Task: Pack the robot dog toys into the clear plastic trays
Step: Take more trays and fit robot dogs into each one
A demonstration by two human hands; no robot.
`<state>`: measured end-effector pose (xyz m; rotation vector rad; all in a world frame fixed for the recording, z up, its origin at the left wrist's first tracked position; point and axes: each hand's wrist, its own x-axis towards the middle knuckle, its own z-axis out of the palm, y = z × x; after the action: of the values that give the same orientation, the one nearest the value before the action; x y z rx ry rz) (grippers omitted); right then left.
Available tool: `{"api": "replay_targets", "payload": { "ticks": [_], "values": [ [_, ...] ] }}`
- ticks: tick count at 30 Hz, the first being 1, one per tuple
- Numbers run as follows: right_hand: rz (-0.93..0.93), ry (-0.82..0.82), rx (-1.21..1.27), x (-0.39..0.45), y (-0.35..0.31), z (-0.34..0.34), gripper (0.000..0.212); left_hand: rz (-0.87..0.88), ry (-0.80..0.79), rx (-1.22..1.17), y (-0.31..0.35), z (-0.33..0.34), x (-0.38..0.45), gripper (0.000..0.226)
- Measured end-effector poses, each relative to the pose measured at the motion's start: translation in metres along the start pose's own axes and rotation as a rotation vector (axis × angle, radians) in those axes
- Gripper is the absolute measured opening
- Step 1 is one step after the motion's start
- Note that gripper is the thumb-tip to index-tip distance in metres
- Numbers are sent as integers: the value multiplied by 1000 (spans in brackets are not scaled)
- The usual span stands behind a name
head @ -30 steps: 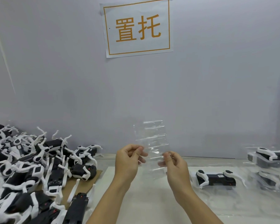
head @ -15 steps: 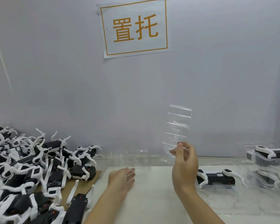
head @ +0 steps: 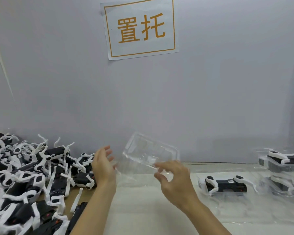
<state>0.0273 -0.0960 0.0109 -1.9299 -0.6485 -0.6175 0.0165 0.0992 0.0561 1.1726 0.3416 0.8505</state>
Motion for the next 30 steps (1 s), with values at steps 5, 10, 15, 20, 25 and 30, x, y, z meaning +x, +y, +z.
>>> {"api": "replay_targets", "payload": {
  "ticks": [5, 10, 15, 20, 25, 30],
  "values": [
    [-118, -172, -258, -4, 12, 5, 31, 103, -342, 432, -3, 11, -12, 40],
    [-161, -107, -195, -4, 13, 3, 34, 187, -299, 631, -15, 6, -13, 51],
    [-117, 64, -14, -5, 3, 0, 37, 119, -320, 626, -5, 4, -4, 44],
    [-85, 216, 145, -2, -1, -6, 30, 17, -384, 650, 13, 6, -1, 44],
    [-60, 274, 212, 0, 4, -7, 40, -69, -507, 817, 30, 2, -2, 33],
    [16, 44, 82, -6, 19, 2, 33, 63, -397, 1136, 25, -15, 12, 21]
  ]
}}
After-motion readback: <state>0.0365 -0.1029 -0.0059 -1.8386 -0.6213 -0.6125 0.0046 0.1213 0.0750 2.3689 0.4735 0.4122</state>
